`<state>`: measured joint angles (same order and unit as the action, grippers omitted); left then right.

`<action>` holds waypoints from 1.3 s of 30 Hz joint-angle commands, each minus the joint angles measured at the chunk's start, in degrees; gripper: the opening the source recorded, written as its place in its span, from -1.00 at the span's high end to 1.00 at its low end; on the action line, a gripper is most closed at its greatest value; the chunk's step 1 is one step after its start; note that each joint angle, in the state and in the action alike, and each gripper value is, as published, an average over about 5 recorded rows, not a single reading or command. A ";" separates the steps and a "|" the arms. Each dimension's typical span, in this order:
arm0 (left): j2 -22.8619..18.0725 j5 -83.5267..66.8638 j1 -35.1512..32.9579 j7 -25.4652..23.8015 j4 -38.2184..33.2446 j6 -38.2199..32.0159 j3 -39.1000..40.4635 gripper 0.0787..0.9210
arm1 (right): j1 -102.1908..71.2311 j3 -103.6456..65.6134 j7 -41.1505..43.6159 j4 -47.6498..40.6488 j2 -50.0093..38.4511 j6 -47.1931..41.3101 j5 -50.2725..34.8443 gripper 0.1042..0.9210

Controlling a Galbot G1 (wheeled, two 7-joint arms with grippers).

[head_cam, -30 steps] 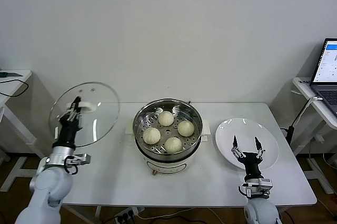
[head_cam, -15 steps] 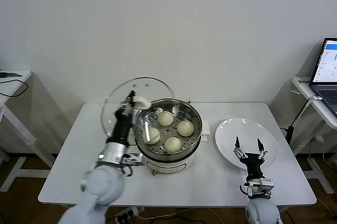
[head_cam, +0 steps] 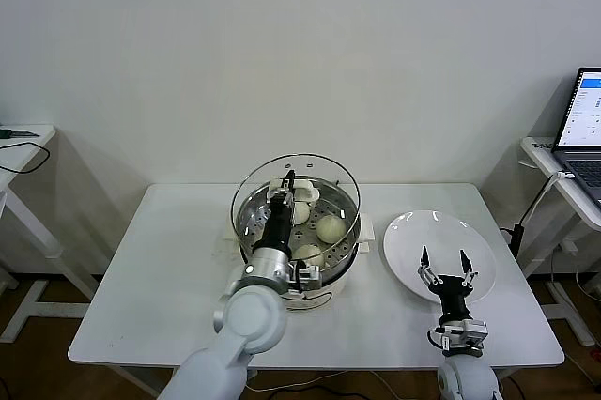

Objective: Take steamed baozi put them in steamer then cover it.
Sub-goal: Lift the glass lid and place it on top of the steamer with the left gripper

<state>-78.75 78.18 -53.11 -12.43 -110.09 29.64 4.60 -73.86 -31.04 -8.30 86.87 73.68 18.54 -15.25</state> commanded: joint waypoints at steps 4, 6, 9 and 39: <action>-4.04 7.42 2.18 -4.44 7.40 2.53 3.35 0.73 | 0.09 -0.06 0.02 -0.08 0.25 -0.01 0.26 -0.76; -4.07 7.75 2.01 -4.53 7.71 2.44 3.14 0.73 | 0.06 -0.11 0.02 -0.10 0.23 0.01 0.25 -0.76; -4.03 8.07 1.84 -4.68 8.00 2.38 2.92 0.73 | 0.05 -0.19 0.03 -0.16 0.20 0.06 0.25 -0.76; -4.31 10.11 0.19 -4.13 9.50 1.27 1.67 0.73 | 0.38 -0.12 0.08 -0.68 0.43 0.30 0.51 -0.76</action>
<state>-83.04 87.49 -52.79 -16.54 -101.07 31.08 6.31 -73.50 -31.19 -8.23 86.26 74.04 18.82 -14.74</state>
